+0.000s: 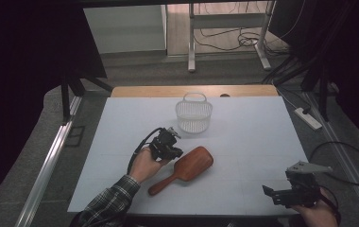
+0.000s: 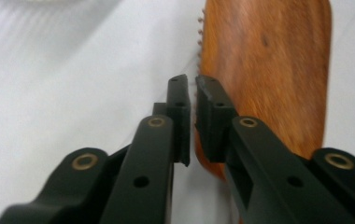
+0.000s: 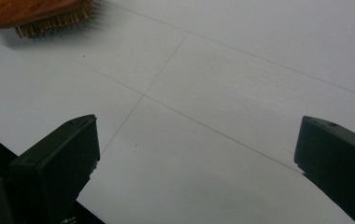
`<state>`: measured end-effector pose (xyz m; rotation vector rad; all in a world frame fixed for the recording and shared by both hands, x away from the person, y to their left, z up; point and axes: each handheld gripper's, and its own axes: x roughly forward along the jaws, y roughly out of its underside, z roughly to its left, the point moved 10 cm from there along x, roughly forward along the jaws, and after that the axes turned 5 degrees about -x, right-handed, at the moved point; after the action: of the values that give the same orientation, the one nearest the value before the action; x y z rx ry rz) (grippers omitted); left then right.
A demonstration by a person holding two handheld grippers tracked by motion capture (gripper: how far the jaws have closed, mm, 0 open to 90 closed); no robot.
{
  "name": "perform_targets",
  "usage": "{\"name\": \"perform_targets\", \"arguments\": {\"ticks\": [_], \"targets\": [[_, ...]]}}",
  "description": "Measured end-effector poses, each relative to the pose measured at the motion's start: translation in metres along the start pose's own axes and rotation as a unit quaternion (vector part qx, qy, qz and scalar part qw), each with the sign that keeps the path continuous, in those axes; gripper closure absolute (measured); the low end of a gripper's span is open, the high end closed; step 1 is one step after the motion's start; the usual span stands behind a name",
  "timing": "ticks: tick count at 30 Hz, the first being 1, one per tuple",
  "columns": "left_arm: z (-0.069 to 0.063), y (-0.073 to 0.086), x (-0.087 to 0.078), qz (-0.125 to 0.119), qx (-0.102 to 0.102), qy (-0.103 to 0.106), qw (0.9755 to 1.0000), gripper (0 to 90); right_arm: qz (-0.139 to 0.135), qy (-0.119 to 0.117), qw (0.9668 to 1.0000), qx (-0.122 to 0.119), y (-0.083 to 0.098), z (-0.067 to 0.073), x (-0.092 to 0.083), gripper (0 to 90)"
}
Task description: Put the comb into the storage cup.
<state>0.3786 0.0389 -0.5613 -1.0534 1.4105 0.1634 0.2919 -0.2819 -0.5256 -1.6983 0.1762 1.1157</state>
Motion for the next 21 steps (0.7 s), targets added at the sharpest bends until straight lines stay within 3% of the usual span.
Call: {"name": "perform_targets", "arguments": {"ticks": [3,12,20,21], "targets": [[-0.001,0.007,-0.007,-0.004,-0.004,0.010,0.9999,78.5,0.000,0.000,1.0000,0.000,0.000,0.000,0.000,0.0],[0.002,0.025,-0.028,-0.022,-0.022,0.010,0.9995,63.4,-0.001,0.001,1.0000,0.000,0.000,0.000,0.000,0.0],[0.002,0.041,-0.040,-0.036,-0.039,0.004,0.9986,36.2,-0.003,0.001,1.0000,0.000,-0.001,0.000,0.000,0.0],[0.002,0.043,-0.042,-0.039,-0.043,0.004,0.9983,36.2,-0.003,0.001,1.0000,0.000,-0.001,0.000,0.000,0.0]]}}
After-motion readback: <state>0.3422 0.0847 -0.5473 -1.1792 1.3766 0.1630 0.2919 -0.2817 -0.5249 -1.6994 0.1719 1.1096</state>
